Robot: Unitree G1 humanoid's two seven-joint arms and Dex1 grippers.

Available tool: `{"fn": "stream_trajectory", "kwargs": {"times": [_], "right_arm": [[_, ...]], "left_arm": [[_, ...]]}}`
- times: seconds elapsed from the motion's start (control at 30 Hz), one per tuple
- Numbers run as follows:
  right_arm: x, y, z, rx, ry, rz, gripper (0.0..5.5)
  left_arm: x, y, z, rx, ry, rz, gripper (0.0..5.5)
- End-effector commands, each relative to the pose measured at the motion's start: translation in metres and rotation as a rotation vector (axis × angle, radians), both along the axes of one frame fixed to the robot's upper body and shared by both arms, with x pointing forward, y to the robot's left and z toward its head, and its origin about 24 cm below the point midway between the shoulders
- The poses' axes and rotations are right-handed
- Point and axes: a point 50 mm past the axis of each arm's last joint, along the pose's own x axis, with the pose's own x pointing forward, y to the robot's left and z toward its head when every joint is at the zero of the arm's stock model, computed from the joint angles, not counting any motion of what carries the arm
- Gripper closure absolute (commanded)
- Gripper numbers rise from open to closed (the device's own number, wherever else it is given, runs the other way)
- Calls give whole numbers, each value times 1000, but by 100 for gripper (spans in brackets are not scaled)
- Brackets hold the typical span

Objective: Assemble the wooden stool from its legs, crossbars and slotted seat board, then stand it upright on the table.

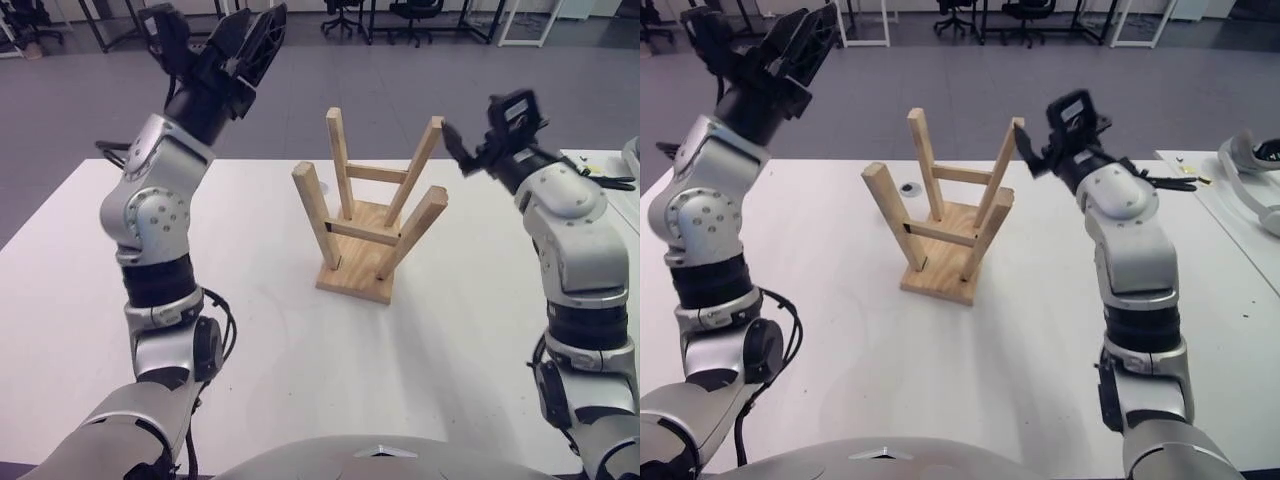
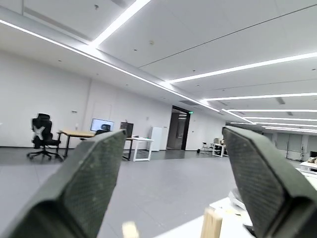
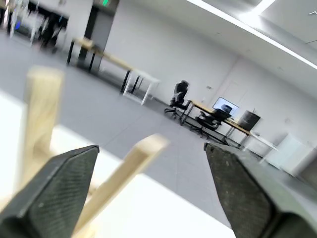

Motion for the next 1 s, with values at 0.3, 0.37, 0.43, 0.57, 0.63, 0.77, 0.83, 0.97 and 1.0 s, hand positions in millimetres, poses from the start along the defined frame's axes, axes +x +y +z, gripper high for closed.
{"fn": "stream_trajectory", "kwargs": {"times": [0.3,0.37,0.43,0.57,0.63,0.77,0.83,0.97,1.0], "right_arm": [[-51,80,50,-81,-217,502,150],[-38,56,113,40,-431,326,150],[-36,14,167,208,-572,160,150],[-3,-61,116,-22,-339,-153,150],[7,-82,21,-156,-11,-165,150],[-16,-89,-150,-200,346,-211,150],[-26,-71,-196,-228,413,-144,150],[-35,-48,-225,-265,437,-4,150],[-40,-47,-226,-269,436,33,150]], "left_arm": [[-80,89,-177,381,671,618,194],[-89,81,-198,457,763,604,194],[-93,64,-207,541,781,525,194],[-92,33,-212,709,728,341,194],[-86,25,-213,753,718,286,194],[-69,8,-235,998,698,167,194],[-59,3,-242,1047,685,137,194],[-27,1,-239,1008,649,156,194],[-23,2,-237,1000,636,166,194]]}}
